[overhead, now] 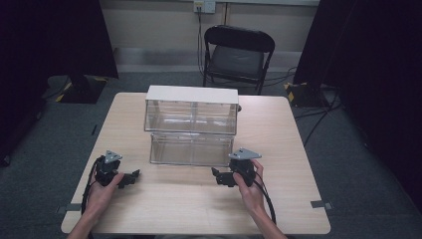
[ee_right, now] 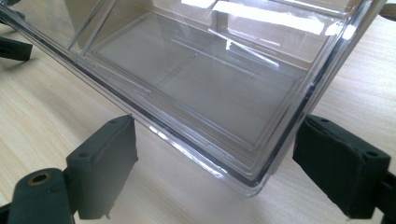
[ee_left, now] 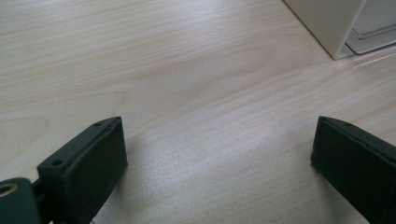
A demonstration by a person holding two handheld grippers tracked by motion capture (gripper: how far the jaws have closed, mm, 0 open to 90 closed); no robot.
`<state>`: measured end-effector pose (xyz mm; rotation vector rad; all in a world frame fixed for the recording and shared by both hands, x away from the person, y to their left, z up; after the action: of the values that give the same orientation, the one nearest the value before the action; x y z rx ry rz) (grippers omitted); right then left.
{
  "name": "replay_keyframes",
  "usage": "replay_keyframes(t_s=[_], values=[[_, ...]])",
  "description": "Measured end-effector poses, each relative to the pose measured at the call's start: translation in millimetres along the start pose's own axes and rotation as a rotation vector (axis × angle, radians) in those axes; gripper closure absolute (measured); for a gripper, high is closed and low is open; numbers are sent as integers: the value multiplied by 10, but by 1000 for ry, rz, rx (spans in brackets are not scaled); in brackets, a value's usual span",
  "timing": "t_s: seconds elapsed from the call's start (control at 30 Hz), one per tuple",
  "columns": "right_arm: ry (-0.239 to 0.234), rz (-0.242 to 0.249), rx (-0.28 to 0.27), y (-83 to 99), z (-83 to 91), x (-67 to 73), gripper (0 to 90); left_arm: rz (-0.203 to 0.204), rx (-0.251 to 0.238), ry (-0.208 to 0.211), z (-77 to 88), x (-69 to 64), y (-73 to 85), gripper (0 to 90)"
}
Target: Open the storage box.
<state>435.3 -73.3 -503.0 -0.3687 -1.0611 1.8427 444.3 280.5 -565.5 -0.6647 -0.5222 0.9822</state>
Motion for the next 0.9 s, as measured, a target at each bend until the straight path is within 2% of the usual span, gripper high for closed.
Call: replay_keyframes(t_s=[0.9], values=[[-24,0,-26,-83,78,37,99,0,1,0,1,0,1,30]])
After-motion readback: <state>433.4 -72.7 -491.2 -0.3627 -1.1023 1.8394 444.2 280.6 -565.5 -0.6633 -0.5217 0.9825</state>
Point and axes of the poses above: each handheld gripper's, and its own axes: z roughly backward along the jaws, y roughly out of its underside, x roughly to its left, the point moved 9 cm from there along -z, roughly forward along the jaws, and after that the axes turned 9 degrees about -z, right-handed, at the moved point
